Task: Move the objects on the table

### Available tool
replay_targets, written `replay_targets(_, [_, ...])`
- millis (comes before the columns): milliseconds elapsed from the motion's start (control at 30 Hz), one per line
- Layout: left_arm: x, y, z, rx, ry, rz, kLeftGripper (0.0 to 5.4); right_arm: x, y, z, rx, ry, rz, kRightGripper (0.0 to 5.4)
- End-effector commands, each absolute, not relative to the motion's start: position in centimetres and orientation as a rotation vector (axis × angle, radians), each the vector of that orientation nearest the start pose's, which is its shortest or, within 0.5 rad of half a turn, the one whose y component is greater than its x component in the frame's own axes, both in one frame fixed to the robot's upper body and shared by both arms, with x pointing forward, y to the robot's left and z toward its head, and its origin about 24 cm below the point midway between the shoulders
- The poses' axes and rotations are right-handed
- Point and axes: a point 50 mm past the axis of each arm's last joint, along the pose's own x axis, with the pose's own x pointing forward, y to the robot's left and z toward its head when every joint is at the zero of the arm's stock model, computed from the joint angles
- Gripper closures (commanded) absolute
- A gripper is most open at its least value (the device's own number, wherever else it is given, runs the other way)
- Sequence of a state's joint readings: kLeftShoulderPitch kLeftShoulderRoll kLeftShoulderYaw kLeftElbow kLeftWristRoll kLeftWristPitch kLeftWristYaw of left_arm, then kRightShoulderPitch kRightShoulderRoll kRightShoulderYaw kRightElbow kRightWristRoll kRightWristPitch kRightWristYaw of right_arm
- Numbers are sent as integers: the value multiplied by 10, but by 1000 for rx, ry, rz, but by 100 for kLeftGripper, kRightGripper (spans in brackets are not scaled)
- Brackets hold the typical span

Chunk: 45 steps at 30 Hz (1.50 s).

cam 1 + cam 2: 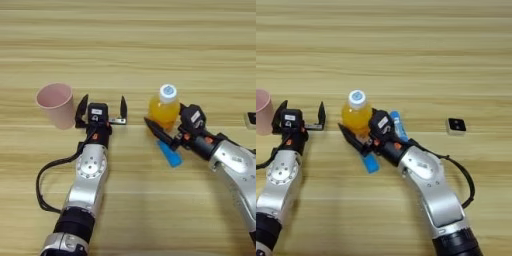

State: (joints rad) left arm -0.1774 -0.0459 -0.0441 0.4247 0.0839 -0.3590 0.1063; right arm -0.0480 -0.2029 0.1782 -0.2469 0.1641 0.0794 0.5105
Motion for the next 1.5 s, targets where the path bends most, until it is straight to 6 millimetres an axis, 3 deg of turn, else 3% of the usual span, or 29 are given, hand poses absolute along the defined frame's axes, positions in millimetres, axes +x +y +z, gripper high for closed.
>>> replay_targets(33, [282,114,27,40,-128,-19,0,244,-131,115,-65,-235,627,197])
replay_targets(333, [283,115,27,40,-127,-18,0,254,-164,117,-97,-242,423,197])
replay_targets(700, [283,116,27,40,-126,-18,0,273,-196,101,-129,-179,189,197])
replay_targets(1500, [282,115,28,37,-129,-19,0,285,-202,65,-75,-39,171,197])
